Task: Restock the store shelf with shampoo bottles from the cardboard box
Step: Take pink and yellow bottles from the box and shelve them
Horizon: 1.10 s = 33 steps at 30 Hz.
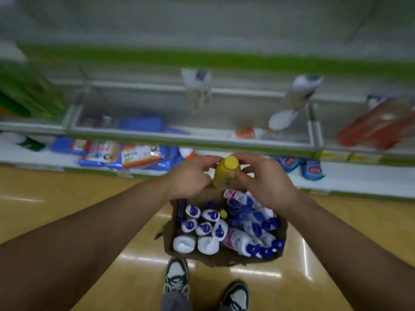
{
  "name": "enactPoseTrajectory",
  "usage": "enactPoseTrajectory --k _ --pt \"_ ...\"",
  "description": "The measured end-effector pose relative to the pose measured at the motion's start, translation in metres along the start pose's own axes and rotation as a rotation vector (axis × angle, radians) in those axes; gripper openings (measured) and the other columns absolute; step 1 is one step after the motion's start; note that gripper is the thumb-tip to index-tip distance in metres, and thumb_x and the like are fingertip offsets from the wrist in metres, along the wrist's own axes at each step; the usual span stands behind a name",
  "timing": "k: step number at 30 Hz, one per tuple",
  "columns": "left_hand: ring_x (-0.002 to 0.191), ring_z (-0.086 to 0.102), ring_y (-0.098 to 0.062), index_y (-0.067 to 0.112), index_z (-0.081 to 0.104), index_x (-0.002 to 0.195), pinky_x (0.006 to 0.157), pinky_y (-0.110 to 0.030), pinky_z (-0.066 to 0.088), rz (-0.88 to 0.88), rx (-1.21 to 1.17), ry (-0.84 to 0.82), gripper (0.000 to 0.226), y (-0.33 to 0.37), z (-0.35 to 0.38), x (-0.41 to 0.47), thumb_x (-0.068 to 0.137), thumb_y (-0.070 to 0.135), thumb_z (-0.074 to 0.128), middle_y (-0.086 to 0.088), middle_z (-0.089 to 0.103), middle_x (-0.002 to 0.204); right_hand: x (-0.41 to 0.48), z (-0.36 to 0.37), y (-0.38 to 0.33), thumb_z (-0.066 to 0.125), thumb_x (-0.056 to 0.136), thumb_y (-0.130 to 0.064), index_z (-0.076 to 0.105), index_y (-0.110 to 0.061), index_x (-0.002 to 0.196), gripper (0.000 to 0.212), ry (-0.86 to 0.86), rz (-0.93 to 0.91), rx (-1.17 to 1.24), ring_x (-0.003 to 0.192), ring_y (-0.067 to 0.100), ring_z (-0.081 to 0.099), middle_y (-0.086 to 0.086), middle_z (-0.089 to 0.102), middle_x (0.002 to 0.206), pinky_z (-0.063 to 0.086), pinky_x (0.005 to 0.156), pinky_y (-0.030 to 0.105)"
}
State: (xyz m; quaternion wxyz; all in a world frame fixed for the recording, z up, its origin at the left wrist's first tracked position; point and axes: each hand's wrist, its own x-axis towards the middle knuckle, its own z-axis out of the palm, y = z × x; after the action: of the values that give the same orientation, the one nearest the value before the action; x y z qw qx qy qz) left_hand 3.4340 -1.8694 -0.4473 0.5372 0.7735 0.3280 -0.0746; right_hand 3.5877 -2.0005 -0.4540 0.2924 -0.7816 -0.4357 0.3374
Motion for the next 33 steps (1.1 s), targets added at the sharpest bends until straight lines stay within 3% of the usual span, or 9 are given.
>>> enactPoseTrajectory --k 3,8,11,13,18,20,22,25,33 --pt "0.116 0.06 -0.008 0.032 0.06 0.131 0.1 -0.024 0.047 0.028 0.043 0.07 0.053 0.072 -0.039 -0.06 0.087 0.003 0.056 0.012 0.063 0.128 -0.033 -0.05 -0.079 0.068 0.089 -0.042 0.061 -0.044 0.124 0.035 0.021 -0.045 -0.04 0.097 0.002 0.066 -0.021 0.069 0.111 0.056 0.087 0.034" --pt "0.094 0.064 -0.002 0.016 0.063 0.117 0.074 -0.004 0.044 0.113 -0.124 0.212 0.044 0.181 -0.086 -0.161 0.087 -0.014 0.053 0.009 0.067 0.104 -0.079 -0.12 -0.2 0.067 0.087 -0.042 0.061 -0.045 0.119 0.032 0.043 -0.146 -0.086 0.089 -0.002 0.068 -0.02 0.071 0.107 0.055 0.083 0.027" --pt "0.091 0.069 -0.006 0.022 0.068 0.112 0.064 -0.008 0.046 0.129 -0.197 0.286 0.037 0.223 -0.108 -0.207 0.087 -0.003 0.062 0.006 0.075 0.099 -0.103 -0.156 -0.264 0.057 0.075 -0.06 0.055 -0.056 0.115 0.04 0.067 -0.223 -0.148 0.088 0.002 0.07 -0.02 0.072 0.105 0.057 0.082 0.031" --pt "0.094 0.069 -0.007 0.025 0.069 0.111 0.072 -0.013 0.05 0.168 -0.208 0.344 0.035 0.247 -0.123 -0.231 0.079 0.012 0.066 0.005 0.076 0.104 -0.113 -0.175 -0.299 0.052 0.068 -0.065 0.055 -0.057 0.116 0.048 0.075 -0.269 -0.153 0.088 0.005 0.07 -0.019 0.073 0.105 0.056 0.082 0.032" --pt "0.089 0.069 -0.002 0.026 0.071 0.113 0.086 -0.026 0.054 0.248 -0.14 0.45 0.047 0.295 -0.165 -0.281 0.072 0.009 0.057 0.01 0.076 0.098 -0.136 -0.216 -0.379 0.065 0.084 -0.05 0.064 -0.04 0.123 0.04 0.143 -0.377 -0.248 0.109 0.01 0.066 -0.015 0.071 0.117 0.051 0.091 0.03" --pt "0.091 0.072 -0.017 0.031 0.071 0.114 0.086 -0.033 0.055 0.276 -0.11 0.509 0.052 0.311 -0.185 -0.295 0.065 0.019 0.056 0.005 0.076 0.1 -0.14 -0.229 -0.406 0.068 0.086 -0.046 0.064 -0.04 0.123 0.038 0.18 -0.415 -0.227 0.1 0.008 0.067 -0.017 0.071 0.115 0.051 0.088 0.027" --pt "0.077 0.068 -0.026 0.036 0.069 0.113 0.074 -0.036 0.054 0.306 -0.099 0.563 0.055 0.326 -0.204 -0.306 0.065 0.017 0.05 0.003 0.076 0.095 -0.141 -0.239 -0.431 0.067 0.085 -0.047 0.063 -0.042 0.122 0.037 0.207 -0.449 -0.208 0.083 0.007 0.07 -0.022 0.07 0.113 0.053 0.084 0.027" --pt "0.06 0.052 -0.013 0.036 0.068 0.116 0.061 -0.029 0.042 0.351 -0.082 0.621 0.059 0.34 -0.235 -0.315 0.066 0.014 0.046 0.001 0.07 0.078 -0.131 -0.246 -0.465 0.065 0.084 -0.05 0.062 -0.041 0.123 0.039 0.241 -0.513 -0.172 0.084 0.008 0.071 -0.021 0.069 0.115 0.055 0.086 0.032" --pt "0.095 0.07 -0.021 0.049 0.059 0.125 0.087 -0.046 0.057 0.409 -0.054 0.716 0.061 0.334 -0.338 -0.305 0.082 0.006 0.049 0.007 0.072 0.11 -0.07 -0.223 -0.541 0.069 0.089 -0.038 0.062 -0.038 0.123 0.035 0.412 -0.602 -0.109 0.083 0.008 0.07 -0.015 0.071 0.111 0.056 0.084 0.037"
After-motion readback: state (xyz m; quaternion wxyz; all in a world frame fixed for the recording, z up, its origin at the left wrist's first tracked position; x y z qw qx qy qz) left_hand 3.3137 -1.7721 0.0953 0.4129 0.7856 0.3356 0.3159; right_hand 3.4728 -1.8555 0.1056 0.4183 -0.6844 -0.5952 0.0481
